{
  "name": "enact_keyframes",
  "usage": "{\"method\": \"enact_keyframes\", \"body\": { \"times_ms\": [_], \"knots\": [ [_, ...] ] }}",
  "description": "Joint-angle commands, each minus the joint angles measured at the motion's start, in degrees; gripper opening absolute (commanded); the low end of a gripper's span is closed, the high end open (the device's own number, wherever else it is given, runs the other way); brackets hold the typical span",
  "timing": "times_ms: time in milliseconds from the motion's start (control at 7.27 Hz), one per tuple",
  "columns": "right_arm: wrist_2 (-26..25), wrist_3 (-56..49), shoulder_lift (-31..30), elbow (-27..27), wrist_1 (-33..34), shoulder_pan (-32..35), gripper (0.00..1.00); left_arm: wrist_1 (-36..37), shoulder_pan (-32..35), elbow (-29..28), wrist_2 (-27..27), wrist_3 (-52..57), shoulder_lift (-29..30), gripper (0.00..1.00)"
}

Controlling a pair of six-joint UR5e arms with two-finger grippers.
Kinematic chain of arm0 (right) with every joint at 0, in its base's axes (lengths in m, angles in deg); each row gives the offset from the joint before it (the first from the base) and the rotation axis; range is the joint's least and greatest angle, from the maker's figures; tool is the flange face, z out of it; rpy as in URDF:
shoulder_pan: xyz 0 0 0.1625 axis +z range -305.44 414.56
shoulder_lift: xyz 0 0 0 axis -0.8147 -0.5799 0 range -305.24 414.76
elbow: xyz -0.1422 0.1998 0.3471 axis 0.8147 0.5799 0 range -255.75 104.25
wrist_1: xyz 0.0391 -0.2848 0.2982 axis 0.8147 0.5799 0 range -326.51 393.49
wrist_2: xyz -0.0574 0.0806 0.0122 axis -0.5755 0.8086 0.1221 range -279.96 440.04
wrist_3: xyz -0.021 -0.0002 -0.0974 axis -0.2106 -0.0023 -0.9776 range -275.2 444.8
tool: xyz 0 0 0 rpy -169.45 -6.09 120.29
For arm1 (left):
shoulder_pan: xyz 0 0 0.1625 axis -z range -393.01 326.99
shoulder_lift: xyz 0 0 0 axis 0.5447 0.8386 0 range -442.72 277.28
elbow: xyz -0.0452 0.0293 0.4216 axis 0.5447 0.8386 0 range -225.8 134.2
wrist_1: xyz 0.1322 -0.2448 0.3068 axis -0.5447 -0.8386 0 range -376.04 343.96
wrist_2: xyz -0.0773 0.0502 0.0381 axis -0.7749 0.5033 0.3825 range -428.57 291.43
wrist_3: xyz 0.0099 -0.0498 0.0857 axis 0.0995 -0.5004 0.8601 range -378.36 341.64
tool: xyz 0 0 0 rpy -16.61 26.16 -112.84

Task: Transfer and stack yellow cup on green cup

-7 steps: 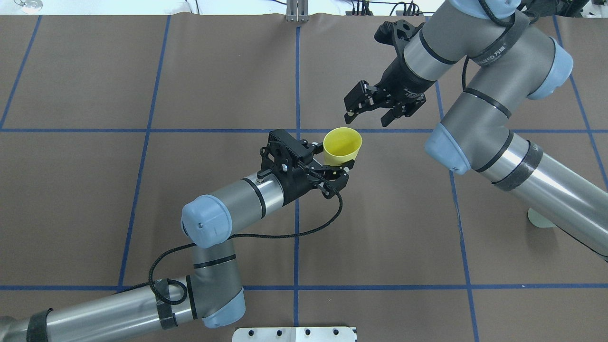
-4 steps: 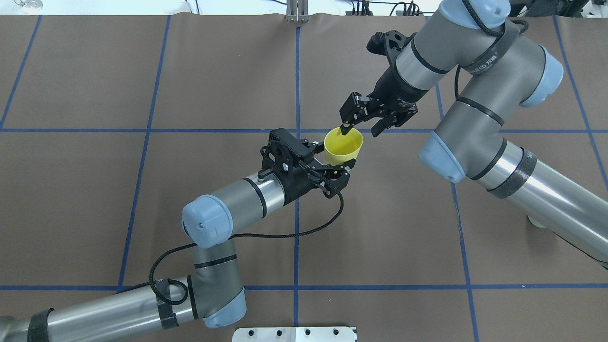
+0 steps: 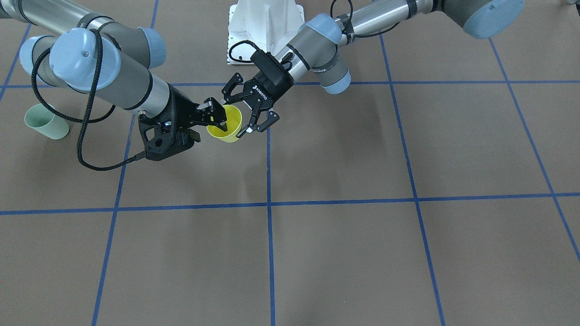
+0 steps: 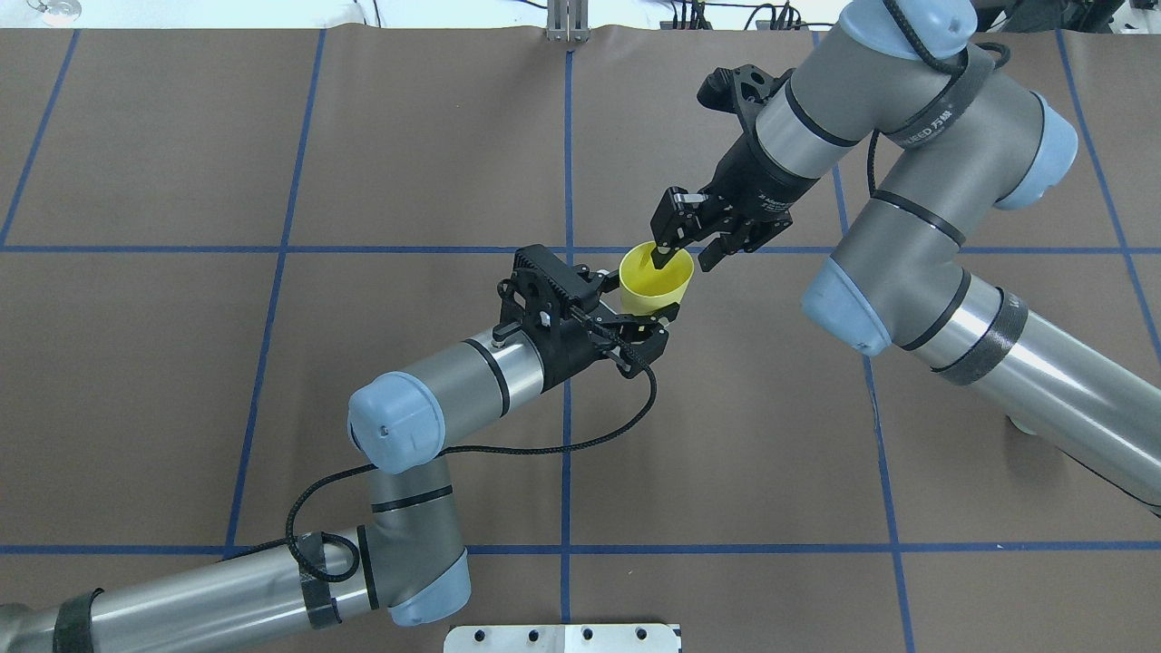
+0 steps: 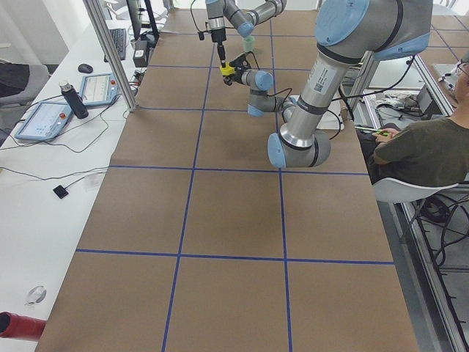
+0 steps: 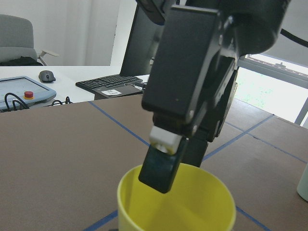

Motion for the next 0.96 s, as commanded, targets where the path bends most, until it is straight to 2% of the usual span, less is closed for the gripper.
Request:
{"method": "enact_keyframes", "body": {
  "times_ms": [0,138,275,413,825],
  "knots": [
    [0.04,0.02,-0.1,-0.13,-0.01,-0.02,0.28,-0.02,0.0,0.0,0.0,0.0,0.0,0.32],
    [0.04,0.02,-0.1,-0.22,-0.01,-0.02,0.1,-0.02,-0.09,0.0,0.0,0.0,0.0,0.34],
    [0.21,-0.06,-0.1,-0.22,-0.01,-0.02,0.0,-0.02,-0.35,0.0,0.09,-0.09,0.17,0.41],
    [0.91,-0.06,-0.01,-0.22,-0.09,-0.02,0.0,-0.02,-0.35,0.26,0.09,-0.18,0.52,0.99],
    [2.14,-0.06,-0.8,-0.75,-0.09,2.85,0.0,-2.38,-0.18,0.79,0.18,-0.18,0.09,1.0]
  ]
}}
